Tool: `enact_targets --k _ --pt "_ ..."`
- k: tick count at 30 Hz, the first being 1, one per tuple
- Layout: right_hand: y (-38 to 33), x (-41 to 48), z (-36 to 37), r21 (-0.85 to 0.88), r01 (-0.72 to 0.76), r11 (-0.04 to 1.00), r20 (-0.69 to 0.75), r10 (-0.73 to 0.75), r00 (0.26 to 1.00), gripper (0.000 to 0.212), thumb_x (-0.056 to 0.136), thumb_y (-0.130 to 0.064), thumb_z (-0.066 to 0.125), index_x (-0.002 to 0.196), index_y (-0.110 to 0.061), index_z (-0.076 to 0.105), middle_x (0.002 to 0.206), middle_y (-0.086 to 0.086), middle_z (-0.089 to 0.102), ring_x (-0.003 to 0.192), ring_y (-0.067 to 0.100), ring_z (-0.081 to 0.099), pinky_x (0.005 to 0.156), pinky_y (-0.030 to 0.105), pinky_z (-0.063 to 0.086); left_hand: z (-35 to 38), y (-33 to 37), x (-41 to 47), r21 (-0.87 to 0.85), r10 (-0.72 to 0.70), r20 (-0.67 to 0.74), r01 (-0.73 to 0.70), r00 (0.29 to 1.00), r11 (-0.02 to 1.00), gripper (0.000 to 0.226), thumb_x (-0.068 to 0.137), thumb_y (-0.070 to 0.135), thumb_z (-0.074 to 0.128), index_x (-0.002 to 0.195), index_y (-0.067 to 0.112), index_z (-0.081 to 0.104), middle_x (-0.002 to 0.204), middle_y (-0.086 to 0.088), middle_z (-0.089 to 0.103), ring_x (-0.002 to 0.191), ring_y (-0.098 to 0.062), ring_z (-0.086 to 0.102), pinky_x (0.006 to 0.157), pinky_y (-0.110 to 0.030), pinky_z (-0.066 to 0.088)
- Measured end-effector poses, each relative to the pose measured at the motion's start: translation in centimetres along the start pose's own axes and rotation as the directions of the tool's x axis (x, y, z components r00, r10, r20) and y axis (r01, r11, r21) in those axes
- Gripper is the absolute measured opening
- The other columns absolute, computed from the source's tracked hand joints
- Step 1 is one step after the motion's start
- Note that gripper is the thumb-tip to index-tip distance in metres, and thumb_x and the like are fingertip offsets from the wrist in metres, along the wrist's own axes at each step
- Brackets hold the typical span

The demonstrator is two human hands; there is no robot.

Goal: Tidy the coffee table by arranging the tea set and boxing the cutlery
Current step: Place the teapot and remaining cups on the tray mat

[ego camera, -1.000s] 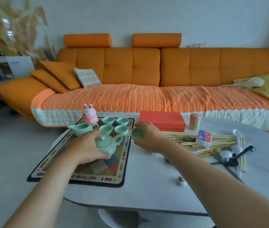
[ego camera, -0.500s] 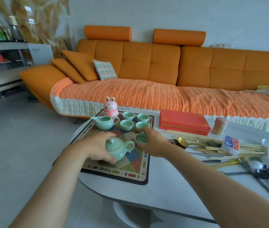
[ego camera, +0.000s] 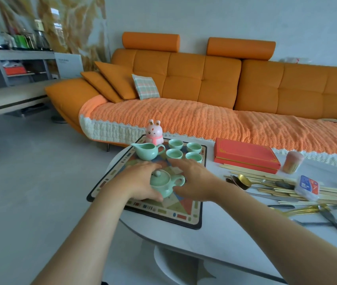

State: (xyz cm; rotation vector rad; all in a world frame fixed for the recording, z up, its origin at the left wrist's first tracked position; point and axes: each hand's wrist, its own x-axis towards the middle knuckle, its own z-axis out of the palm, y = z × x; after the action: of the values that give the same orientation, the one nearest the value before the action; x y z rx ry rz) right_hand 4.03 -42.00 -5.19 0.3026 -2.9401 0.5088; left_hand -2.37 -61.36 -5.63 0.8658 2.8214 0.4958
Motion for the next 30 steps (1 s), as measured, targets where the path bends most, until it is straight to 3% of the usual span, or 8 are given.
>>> enact_targets --k 3,6,9,12,15,17,26,30 --pt "-1.3 0.4 1.2 -0.034 0.021 0.999 -0.006 -0.022 1.0 0.068 0.084 -0.039 0.069 0.144 -0.032 0.04 0.136 -0.006 0.052 0.121 0.017 0.049 0.101 0.035 0.04 -0.6 -0.4 -0.4 0.014 0.004 -0.059 -0.003 0.998 1.0 0.094 0.054 0.059 0.082 0.137 0.043 0.04 0.141 0.014 0.046 0.131 -0.015 0.042 0.106 -0.039 0.038" --pt "-1.7 1.4 2.1 -0.008 -0.031 0.999 -0.007 0.031 1.0 0.063 0.086 -0.042 0.068 0.142 -0.027 0.045 0.139 -0.004 0.051 0.122 0.02 0.05 0.103 0.034 0.04 -0.6 -0.9 -0.8 0.082 -0.083 -0.13 0.094 0.988 0.992 0.114 0.058 0.057 0.083 0.149 0.034 0.02 0.153 0.006 0.028 0.14 -0.022 0.029 0.107 -0.044 0.033" --pt "-2.0 2.8 2.9 0.0 -0.055 0.998 0.0 0.055 0.998 0.06 0.086 -0.042 0.067 0.141 -0.027 0.046 0.136 -0.002 0.052 0.12 0.023 0.052 0.103 0.039 0.042 -0.4 -2.0 -0.8 -0.17 -0.252 -0.121 0.23 0.96 0.958 0.126 0.059 0.053 0.086 0.154 0.026 0.008 0.147 -0.003 0.02 0.136 -0.027 0.033 0.101 -0.041 0.039" --pt "-2.5 4.5 3.7 -0.002 -0.077 0.997 0.03 0.077 0.997 0.059 0.09 -0.04 0.064 0.142 -0.023 0.045 0.136 0.0 0.05 0.116 0.024 0.053 0.1 0.04 0.043 -0.4 -3.4 -0.8 -0.311 -0.313 -0.117 0.264 0.943 0.913 0.103 0.072 0.046 0.082 0.151 0.024 0.019 0.142 -0.003 0.027 0.121 -0.024 0.048 0.085 -0.033 0.042" --pt "-2.9 6.1 4.0 0.039 -0.087 0.995 0.03 0.086 0.996 0.057 0.09 -0.037 0.065 0.141 -0.02 0.046 0.136 0.002 0.049 0.113 0.021 0.054 0.098 0.037 0.044 -0.4 -4.4 -0.7 -0.301 -0.291 -0.177 0.23 0.94 0.925 0.067 0.083 0.038 0.073 0.141 0.027 0.04 0.138 0.0 0.033 0.108 -0.019 0.052 0.085 -0.032 0.041" --pt "-3.1 6.9 4.2 0.06 -0.093 0.994 0.028 0.091 0.995 0.058 0.09 -0.036 0.065 0.141 -0.019 0.046 0.137 0.003 0.049 0.116 0.022 0.052 0.099 0.034 0.042 -0.3 -5.1 -0.3 -0.28 -0.296 -0.181 0.239 0.938 0.93 0.056 0.085 0.038 0.069 0.136 0.029 0.046 0.139 0.001 0.034 0.115 -0.022 0.052 0.093 -0.039 0.045" --pt "-2.9 7.9 3.8 -0.005 -0.071 0.997 0.039 0.072 0.997 0.059 0.092 -0.038 0.06 0.144 -0.02 0.041 0.142 0.003 0.046 0.126 0.024 0.048 0.103 0.037 0.04 -0.9 -5.3 0.7 -0.001 -0.305 -0.199 0.311 0.931 0.95 0.063 0.088 0.051 0.058 0.144 0.033 0.037 0.161 -0.005 0.012 0.143 -0.031 0.016 0.109 -0.048 0.028" --pt "-0.6 5.9 0.9 0.015 -0.067 0.998 -0.108 0.068 0.992 0.046 0.092 -0.031 0.058 0.136 -0.024 0.052 0.136 0.0 0.054 0.117 0.022 0.055 0.097 0.037 0.046 -1.2 -3.1 1.2 -0.012 -0.167 -0.384 0.176 0.908 0.984 0.059 0.087 0.049 0.061 0.139 0.028 0.045 0.147 0.0 0.033 0.132 -0.025 0.028 0.106 -0.039 0.031"
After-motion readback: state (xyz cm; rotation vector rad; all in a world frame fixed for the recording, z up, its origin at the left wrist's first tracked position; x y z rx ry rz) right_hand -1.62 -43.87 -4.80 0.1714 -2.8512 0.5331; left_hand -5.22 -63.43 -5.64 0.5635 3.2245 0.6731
